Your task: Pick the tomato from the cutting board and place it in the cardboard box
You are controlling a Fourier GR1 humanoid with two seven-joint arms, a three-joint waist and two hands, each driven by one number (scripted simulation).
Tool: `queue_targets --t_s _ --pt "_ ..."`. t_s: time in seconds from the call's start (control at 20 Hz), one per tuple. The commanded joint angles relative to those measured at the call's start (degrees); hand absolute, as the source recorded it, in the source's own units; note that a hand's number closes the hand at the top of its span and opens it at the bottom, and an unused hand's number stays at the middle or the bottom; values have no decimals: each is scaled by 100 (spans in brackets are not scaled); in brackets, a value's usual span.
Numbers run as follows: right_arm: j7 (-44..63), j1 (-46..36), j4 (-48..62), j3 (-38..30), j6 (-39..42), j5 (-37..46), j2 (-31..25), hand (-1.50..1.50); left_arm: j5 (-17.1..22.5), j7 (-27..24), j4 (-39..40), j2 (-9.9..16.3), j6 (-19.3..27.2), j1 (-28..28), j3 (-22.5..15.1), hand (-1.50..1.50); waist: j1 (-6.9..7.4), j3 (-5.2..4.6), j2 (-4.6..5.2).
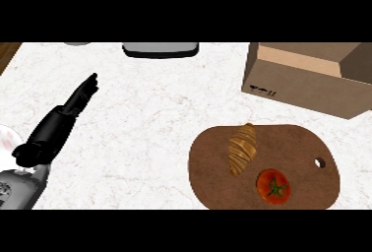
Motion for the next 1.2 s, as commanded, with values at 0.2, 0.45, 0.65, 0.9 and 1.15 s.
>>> queue_targets --t_s 0.2,0.45,0.65,0.9,1.15 --pt "1766 419 -1100 168 358 1406 -857 -150 -24 -19 153 -94 -35 -162 25 0 30 -17 32" --pt "2765 193 -1137 612 422 1397 -1291 -150 -57 -33 8 -112 -110 -162 -56 0 171 -7 10" --pt "3540 -216 -1187 1029 455 1296 -1634 -150 -121 -84 100 -129 -121 -193 -57 0 257 -4 21" --pt "4340 -743 -1020 1664 360 1567 -1962 -150 -172 -194 253 -344 -82 -139 -158 0 206 2 5" --pt "5148 -1478 -750 2271 340 1746 -2294 -150 -147 -144 103 -275 -184 -71 -148 0 355 23 -30"
